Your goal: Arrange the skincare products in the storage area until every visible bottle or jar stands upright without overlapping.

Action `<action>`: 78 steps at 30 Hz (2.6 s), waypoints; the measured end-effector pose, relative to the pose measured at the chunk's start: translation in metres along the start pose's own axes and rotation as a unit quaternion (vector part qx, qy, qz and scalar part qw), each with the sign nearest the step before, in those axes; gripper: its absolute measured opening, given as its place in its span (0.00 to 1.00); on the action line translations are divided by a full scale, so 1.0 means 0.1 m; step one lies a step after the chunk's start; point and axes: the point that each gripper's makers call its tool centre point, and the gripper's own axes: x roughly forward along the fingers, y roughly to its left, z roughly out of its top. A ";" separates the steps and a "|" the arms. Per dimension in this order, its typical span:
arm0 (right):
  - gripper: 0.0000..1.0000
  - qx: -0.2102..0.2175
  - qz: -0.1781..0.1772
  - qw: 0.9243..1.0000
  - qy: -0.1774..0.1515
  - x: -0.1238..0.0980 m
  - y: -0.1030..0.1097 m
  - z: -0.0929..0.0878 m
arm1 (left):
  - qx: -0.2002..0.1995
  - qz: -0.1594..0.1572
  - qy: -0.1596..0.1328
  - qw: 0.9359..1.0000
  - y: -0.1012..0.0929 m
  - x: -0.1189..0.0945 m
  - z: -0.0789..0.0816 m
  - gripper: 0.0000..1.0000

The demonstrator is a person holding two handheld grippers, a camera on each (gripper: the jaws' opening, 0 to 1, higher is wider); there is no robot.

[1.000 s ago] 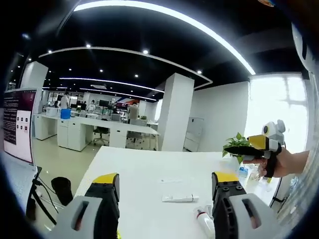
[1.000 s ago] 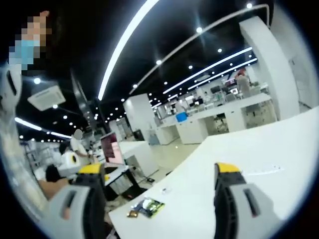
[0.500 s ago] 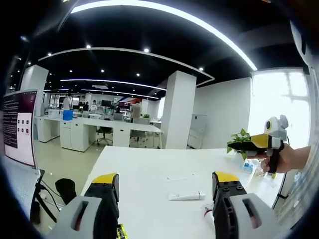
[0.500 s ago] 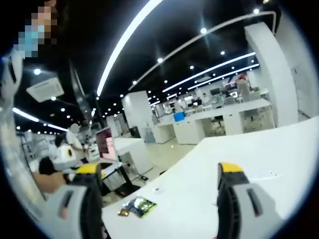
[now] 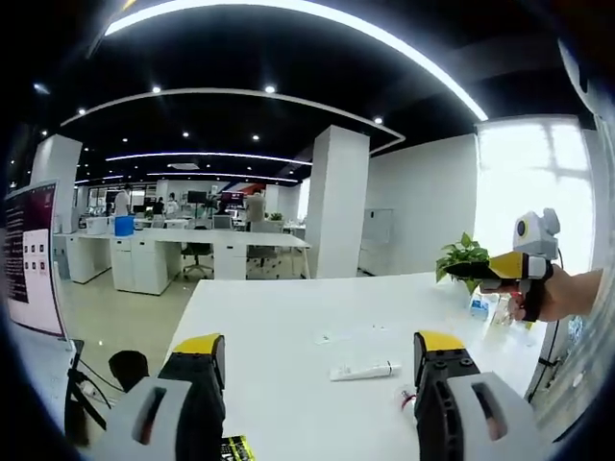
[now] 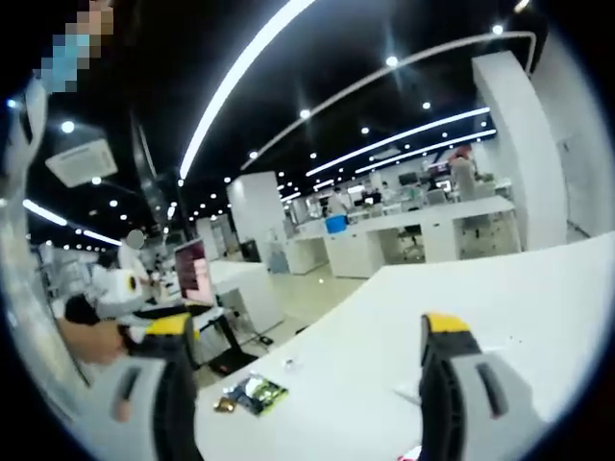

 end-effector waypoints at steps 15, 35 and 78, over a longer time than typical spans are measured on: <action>0.96 0.002 -0.020 1.000 0.010 -0.07 -0.11 -0.09 | 0.007 -0.003 0.011 1.000 0.09 0.04 -0.09 0.93; 0.92 -0.006 -0.101 0.995 0.013 -0.54 -0.49 -0.13 | 0.056 -0.128 0.069 0.988 -0.33 0.88 -0.24 0.94; 0.83 -0.120 -0.005 0.912 0.392 1.13 -2.00 -1.97 | 0.036 -0.035 0.060 0.997 0.05 0.22 -0.15 0.93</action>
